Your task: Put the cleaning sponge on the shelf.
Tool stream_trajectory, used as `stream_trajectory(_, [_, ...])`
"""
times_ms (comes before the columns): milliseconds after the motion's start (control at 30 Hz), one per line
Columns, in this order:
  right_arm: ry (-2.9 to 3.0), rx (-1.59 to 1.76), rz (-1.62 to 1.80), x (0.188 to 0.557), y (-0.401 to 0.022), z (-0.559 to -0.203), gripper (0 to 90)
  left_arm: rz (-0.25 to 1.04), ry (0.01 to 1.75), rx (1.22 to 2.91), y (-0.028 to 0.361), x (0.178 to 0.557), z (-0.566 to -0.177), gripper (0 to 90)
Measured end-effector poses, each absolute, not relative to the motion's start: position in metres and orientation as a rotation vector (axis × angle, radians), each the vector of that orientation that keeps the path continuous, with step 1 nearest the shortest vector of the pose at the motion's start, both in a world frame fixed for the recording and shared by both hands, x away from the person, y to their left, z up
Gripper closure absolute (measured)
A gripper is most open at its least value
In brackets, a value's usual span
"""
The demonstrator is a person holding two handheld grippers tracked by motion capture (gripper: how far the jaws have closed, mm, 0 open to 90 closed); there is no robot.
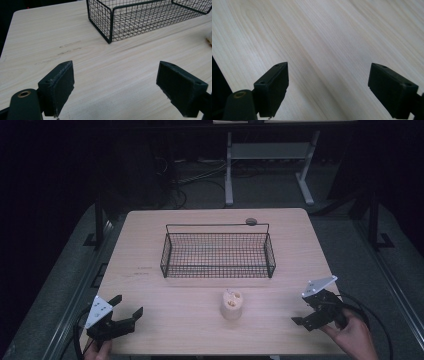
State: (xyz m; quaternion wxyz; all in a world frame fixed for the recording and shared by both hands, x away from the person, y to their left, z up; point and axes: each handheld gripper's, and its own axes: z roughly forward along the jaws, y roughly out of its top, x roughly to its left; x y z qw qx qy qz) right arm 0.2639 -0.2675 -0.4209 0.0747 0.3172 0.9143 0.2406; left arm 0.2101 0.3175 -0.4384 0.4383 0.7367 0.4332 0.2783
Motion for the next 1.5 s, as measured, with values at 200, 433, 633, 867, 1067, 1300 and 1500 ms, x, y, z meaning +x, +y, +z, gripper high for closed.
stream_trajectory(200, [2.75,0.925,0.755,0.272,-0.264,-0.411,16.2,0.692,1.078,1.826,0.317,0.209,-0.438,14.1])
stream_trajectory(433, [2.776,0.874,0.777,0.278,-0.255,-0.402,16.2,0.692,1.067,1.828,0.318,0.208,-0.438,14.0])
stream_trajectory(633, [2.809,0.826,0.754,0.284,-0.244,-0.393,16.2,0.692,1.068,1.829,0.319,0.208,-0.438,14.0])
stream_trajectory(867, [2.84,0.75,0.719,0.288,-0.232,-0.384,16.2,0.689,1.069,1.826,0.318,0.208,-0.438,14.0])
stream_trajectory(1067, [2.858,0.7,0.696,0.291,-0.22,-0.376,16.2,0.69,1.07,1.824,0.319,0.208,-0.438,14.0])
stream_trajectory(1300, [2.888,0.63,0.666,0.294,-0.204,-0.369,16.2,0.688,1.07,1.826,0.319,0.209,-0.438,14.0])
stream_trajectory(1500, [2.914,0.575,0.638,0.298,-0.19,-0.365,16.1,0.687,1.072,1.819,0.32,0.209,-0.438,14.1])
